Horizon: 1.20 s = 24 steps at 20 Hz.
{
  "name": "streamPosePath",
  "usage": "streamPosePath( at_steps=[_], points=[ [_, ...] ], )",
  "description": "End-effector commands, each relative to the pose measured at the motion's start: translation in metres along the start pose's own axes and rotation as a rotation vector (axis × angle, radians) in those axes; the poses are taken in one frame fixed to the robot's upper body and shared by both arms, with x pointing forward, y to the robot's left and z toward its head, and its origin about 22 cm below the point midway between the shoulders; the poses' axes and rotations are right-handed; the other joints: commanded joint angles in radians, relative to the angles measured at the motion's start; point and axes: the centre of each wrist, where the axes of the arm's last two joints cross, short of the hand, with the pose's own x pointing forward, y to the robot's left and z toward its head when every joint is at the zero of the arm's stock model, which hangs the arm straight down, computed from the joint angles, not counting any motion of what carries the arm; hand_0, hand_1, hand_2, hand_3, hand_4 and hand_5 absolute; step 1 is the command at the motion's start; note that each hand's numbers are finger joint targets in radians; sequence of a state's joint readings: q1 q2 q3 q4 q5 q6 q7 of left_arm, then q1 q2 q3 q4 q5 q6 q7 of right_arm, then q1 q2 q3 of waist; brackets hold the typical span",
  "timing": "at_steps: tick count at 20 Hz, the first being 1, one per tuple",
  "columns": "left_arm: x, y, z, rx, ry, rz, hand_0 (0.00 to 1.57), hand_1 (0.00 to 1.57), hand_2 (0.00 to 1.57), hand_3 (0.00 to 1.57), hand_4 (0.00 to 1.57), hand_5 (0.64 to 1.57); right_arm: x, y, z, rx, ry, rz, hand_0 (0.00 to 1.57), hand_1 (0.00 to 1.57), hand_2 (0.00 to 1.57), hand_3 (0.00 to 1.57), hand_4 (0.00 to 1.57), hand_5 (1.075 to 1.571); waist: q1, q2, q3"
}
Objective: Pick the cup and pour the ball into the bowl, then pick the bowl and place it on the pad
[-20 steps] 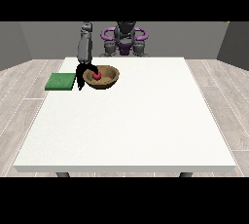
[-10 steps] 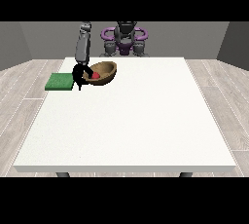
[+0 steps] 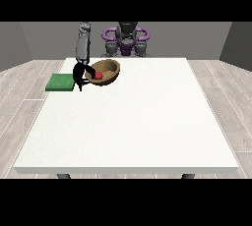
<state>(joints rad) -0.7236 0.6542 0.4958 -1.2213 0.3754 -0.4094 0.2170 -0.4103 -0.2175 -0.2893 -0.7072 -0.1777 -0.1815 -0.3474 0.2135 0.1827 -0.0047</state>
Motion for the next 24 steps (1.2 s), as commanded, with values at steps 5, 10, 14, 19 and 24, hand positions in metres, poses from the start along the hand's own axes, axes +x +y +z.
streamPosePath(
  at_steps=[5,10,14,19,24],
  points=[
    [-0.043,0.032,0.030,0.088,0.115,-0.016,0.00,0.00,0.00,0.00,1.20,1.538,0.080,-0.073,-0.042,-0.086,0.193,0.279,1.57,1.57,1.57,0.97,1.06,1.556,-0.106,-0.084,0.0012],
    [-0.071,0.038,0.047,0.135,0.145,-0.016,0.00,0.00,0.00,0.00,1.20,1.541,0.149,-0.089,-0.063,-0.025,0.161,0.355,1.57,1.57,1.57,0.68,1.09,1.568,-0.166,-0.095,0.0030],
    [-0.045,0.072,0.058,0.146,0.097,-0.030,0.00,0.00,0.00,0.00,1.21,1.545,0.151,-0.127,-0.060,-0.055,0.136,0.310,1.57,1.57,1.57,0.57,1.09,1.564,-0.165,-0.061,0.0047],
    [-0.052,0.062,0.053,0.155,0.088,-0.040,0.00,0.00,0.00,0.00,1.21,1.550,0.174,-0.133,-0.068,-0.047,0.137,0.277,1.57,1.57,1.57,0.53,1.10,1.564,-0.171,-0.030,0.0048],
    [-0.028,0.086,0.059,0.180,0.021,-0.062,0.00,0.00,0.00,0.00,1.22,1.553,0.144,-0.131,-0.062,-0.073,0.087,0.223,1.57,1.57,1.57,0.49,1.07,1.568,-0.173,0.033,0.0054]
  ],
)
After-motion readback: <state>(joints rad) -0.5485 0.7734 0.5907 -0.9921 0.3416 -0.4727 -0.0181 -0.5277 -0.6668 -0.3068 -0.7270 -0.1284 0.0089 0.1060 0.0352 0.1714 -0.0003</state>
